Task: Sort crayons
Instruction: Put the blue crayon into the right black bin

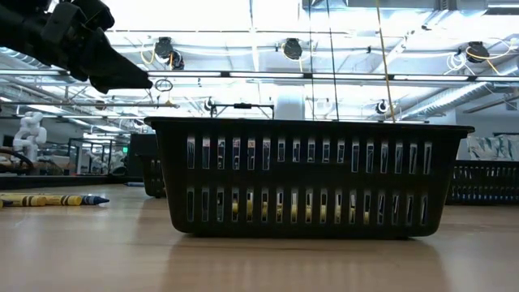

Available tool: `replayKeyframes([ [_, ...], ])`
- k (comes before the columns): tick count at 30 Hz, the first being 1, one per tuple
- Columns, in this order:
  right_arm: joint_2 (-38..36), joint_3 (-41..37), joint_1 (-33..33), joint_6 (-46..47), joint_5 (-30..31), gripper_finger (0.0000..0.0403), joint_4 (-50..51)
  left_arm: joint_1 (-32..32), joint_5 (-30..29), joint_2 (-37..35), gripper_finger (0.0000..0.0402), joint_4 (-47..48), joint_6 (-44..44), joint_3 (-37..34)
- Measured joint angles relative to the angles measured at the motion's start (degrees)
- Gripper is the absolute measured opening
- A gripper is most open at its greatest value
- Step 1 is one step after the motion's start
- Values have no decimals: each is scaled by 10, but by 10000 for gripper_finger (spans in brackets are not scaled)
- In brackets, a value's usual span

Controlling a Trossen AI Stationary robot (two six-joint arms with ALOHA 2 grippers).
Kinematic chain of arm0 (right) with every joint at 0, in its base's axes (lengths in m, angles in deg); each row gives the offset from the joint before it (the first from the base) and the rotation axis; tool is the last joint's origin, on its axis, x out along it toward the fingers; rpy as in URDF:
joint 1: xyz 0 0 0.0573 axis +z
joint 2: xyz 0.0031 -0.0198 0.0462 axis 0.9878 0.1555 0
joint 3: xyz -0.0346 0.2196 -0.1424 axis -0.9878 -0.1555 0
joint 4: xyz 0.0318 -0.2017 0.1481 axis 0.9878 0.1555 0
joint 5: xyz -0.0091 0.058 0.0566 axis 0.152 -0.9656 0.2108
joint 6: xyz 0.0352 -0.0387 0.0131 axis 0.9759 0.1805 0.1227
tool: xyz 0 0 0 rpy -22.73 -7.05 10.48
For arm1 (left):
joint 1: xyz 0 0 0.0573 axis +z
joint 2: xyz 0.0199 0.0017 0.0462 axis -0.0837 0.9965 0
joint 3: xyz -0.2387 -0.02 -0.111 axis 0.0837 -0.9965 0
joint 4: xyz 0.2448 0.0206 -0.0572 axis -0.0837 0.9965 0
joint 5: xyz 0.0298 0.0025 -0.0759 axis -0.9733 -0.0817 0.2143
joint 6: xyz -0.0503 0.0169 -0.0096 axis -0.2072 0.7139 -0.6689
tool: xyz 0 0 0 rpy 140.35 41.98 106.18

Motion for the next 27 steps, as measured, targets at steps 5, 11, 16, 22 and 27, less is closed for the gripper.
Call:
replayKeyframes([
  [5,0,0,0,0,37,117,-18,0,0,0,182,3,1,0],
  [11,0,0,0,8,44,116,-36,0,0,0,182,5,2,0],
  [16,5,0,0,11,44,116,-27,0,0,0,182,9,2,0],
  [22,36,3,0,4,43,116,-26,0,0,13,182,10,1,0],
  [27,47,2,0,3,43,102,-16,0,0,32,182,9,-2,0],
])
